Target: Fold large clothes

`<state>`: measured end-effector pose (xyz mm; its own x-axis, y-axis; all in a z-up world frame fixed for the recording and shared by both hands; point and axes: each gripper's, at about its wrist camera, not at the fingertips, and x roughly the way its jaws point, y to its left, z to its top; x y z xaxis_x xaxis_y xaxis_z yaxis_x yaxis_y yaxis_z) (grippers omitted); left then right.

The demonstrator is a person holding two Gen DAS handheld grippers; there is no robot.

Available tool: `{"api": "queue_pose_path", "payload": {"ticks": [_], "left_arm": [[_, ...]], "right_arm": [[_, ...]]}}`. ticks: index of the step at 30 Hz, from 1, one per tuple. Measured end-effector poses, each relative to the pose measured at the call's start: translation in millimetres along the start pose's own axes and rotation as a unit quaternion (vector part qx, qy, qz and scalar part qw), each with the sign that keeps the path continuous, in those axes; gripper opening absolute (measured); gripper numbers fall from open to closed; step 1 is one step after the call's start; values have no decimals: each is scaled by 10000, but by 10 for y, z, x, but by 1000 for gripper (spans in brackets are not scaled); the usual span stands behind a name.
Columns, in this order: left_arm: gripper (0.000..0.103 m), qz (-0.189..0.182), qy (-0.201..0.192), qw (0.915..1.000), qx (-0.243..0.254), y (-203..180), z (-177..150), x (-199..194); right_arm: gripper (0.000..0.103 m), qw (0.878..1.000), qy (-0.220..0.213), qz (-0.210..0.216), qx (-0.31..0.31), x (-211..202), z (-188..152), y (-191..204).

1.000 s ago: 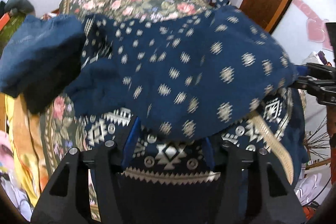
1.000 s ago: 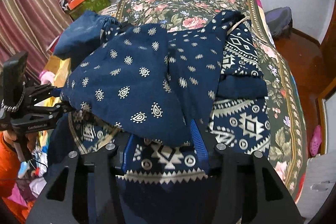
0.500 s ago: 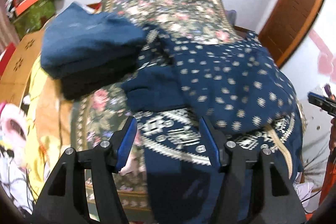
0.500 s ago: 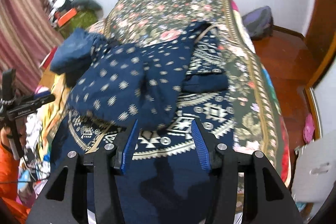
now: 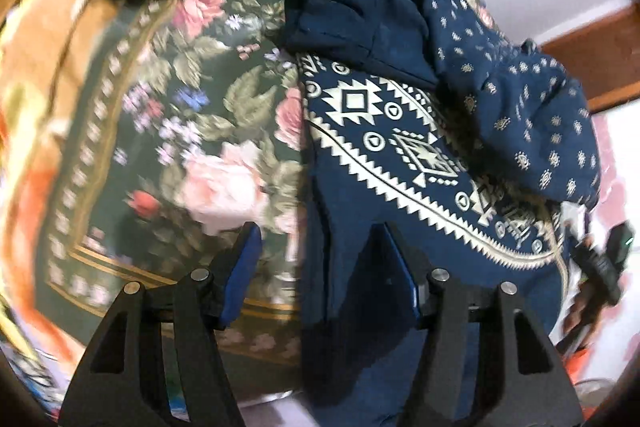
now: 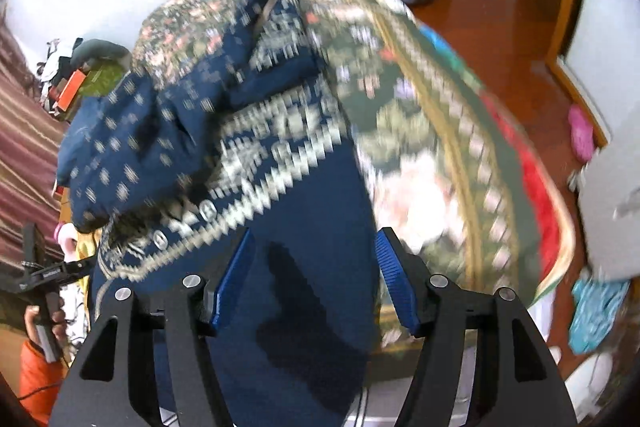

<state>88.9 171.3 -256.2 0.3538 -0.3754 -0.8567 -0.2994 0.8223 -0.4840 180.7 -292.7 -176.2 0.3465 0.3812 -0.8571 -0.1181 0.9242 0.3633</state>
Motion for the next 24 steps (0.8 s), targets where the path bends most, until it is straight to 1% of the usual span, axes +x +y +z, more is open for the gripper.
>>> {"api": "queue_pose_path", "payload": {"ticks": [1, 2, 3, 5, 7, 8, 9, 10, 11, 12, 15, 17, 19, 22, 24], "left_arm": [[61, -122, -71, 9998, -105, 12, -17, 5], [61, -242, -137, 9994, -207, 20, -30, 10], [61, -366, -208, 9987, -291, 22, -45, 11], [61, -618, -292, 9971, -349, -5, -77, 20], [60, -809, -335, 9958, -286, -65, -110, -2], [52, -872, -349, 9954, -186, -128, -120, -17], [38, -888, -354, 9954, -72, -192, -125, -35], [29, -904, -358, 9953, 4, -246, -111, -46], [16, -941, -368, 9949, 51, -287, -95, -70], [5, -1001, -396, 9942, 68, -333, -50, -125], [5, -1304, -663, 9891, 140, -414, 111, -344], [5, -1461, -994, 9839, 253, -515, 270, -580], [5, -1534, -1254, 9795, 371, -607, 419, -743], [5, -1484, -1588, 9744, 574, -743, 596, -886], [5, -1350, -1781, 9726, 637, -748, 701, -943]], "right_arm": [[60, 10000, 12, 43, 37, 39, -29, 2], [62, 10000, -68, 16, 17, 54, -50, 21], [62, 9999, -149, -13, -15, 55, -56, 46], [62, 9997, -211, 72, -38, 50, -40, 80], [56, 9994, -255, 248, 44, 51, -16, 87], [41, 9988, -246, 423, 79, 54, 8, 96], [31, 9982, -186, 559, 102, 73, 36, 105], [15, 9975, -140, 680, 141, 88, 66, 113], [12, 9965, -136, 802, 185, 84, 93, 129], [11, 9954, -171, 926, 194, 62, 128, 160], [10, 9930, -339, 1130, -47, -70, 244, 340], [10, 9912, -485, 1207, -226, -172, 334, 437], [9, 9884, -692, 1294, -385, -281, 475, 557], [9, 9844, -905, 1431, -486, -353, 684, 653], [9, 9830, -1084, 1394, -496, -352, 795, 671]]}}
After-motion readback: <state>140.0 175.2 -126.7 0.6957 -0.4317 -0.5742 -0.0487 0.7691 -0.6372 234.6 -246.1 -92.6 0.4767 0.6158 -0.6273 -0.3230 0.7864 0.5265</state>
